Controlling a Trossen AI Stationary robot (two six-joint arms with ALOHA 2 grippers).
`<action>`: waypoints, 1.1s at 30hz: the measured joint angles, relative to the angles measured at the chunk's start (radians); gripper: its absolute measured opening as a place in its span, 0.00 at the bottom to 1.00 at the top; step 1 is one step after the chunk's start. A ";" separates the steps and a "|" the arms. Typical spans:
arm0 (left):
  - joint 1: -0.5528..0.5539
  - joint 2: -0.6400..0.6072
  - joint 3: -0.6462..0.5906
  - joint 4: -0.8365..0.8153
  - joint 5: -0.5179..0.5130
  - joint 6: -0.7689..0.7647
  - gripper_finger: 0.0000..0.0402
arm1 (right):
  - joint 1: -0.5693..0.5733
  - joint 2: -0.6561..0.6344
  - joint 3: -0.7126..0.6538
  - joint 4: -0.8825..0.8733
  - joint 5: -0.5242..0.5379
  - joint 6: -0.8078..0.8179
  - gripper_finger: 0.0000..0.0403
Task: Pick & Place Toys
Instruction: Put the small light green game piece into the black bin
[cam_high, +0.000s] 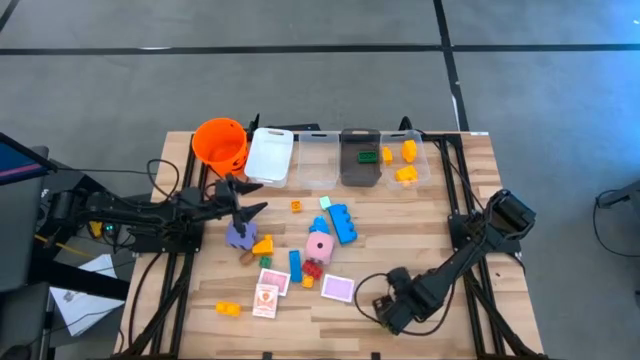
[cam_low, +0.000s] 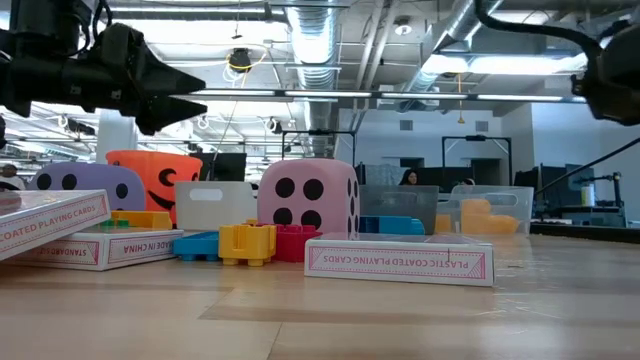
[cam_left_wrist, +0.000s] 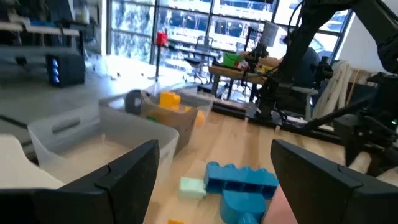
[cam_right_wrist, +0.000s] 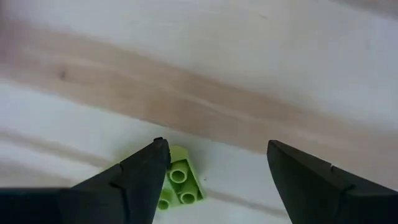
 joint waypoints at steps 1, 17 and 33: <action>0.000 0.000 0.000 0.015 -0.010 0.014 0.75 | 0.000 0.000 0.000 -0.001 -0.011 0.068 0.67; 0.001 0.000 0.000 0.142 -0.036 0.143 0.75 | -0.030 0.000 0.020 0.115 -0.032 0.404 0.67; 0.001 0.000 0.000 -0.106 -0.031 0.049 0.75 | -0.016 0.000 0.020 0.218 0.005 0.396 0.67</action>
